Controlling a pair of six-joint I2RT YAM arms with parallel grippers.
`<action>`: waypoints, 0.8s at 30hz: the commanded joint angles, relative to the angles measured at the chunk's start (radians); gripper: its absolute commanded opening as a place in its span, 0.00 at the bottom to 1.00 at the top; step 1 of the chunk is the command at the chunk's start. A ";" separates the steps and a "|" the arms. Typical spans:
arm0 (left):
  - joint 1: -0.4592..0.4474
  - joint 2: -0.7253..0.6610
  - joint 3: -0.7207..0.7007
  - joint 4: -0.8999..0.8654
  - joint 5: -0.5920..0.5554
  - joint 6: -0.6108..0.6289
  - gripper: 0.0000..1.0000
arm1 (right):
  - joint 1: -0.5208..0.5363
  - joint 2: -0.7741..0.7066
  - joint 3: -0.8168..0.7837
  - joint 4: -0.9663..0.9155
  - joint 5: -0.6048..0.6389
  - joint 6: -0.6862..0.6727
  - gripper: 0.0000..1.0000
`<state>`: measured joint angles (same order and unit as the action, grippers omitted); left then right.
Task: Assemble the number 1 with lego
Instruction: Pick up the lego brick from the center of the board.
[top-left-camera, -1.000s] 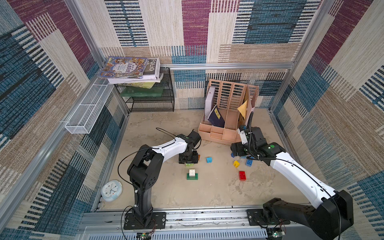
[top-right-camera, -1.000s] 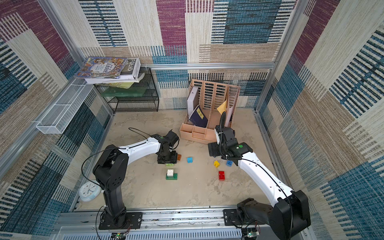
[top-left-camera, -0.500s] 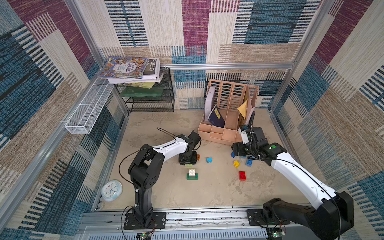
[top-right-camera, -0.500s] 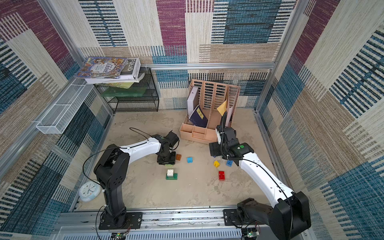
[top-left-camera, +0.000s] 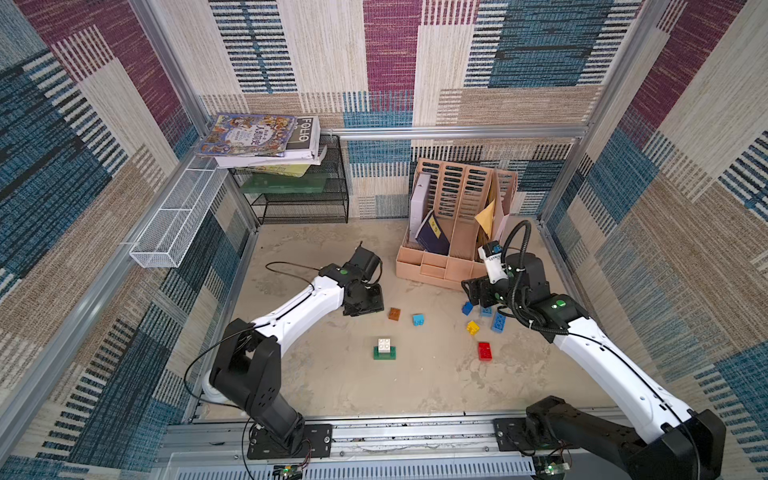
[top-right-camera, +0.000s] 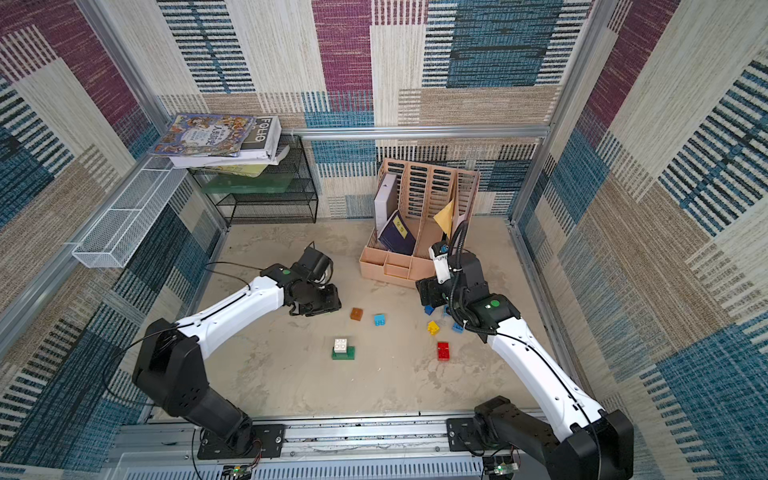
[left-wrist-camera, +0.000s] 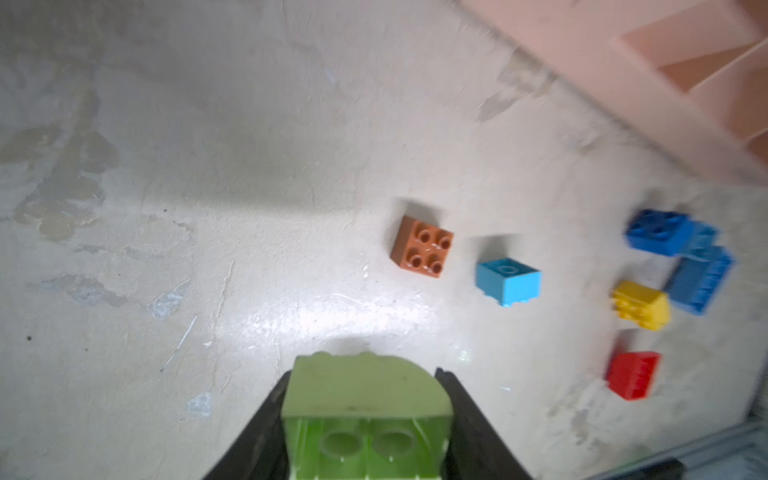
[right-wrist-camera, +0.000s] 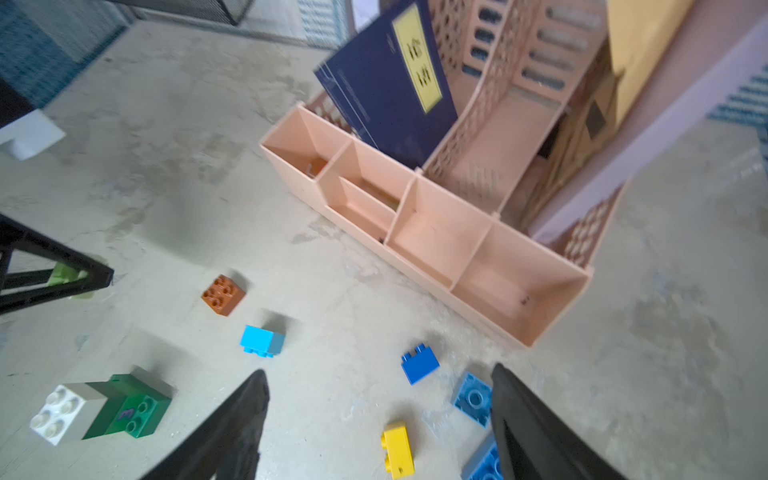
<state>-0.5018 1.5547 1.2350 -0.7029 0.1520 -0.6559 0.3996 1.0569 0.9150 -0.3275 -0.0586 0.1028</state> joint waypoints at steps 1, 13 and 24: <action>0.042 -0.090 -0.040 0.134 0.186 -0.061 0.48 | 0.005 -0.026 -0.019 0.184 -0.209 -0.130 0.85; 0.151 -0.319 -0.227 0.658 0.698 -0.336 0.47 | 0.123 0.107 0.095 0.270 -0.634 -0.464 0.85; 0.153 -0.396 -0.284 0.868 0.854 -0.430 0.46 | 0.235 0.252 0.243 0.325 -0.722 -0.504 0.77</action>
<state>-0.3492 1.1706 0.9512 0.0647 0.9409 -1.0546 0.6228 1.2995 1.1446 -0.0353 -0.7216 -0.3641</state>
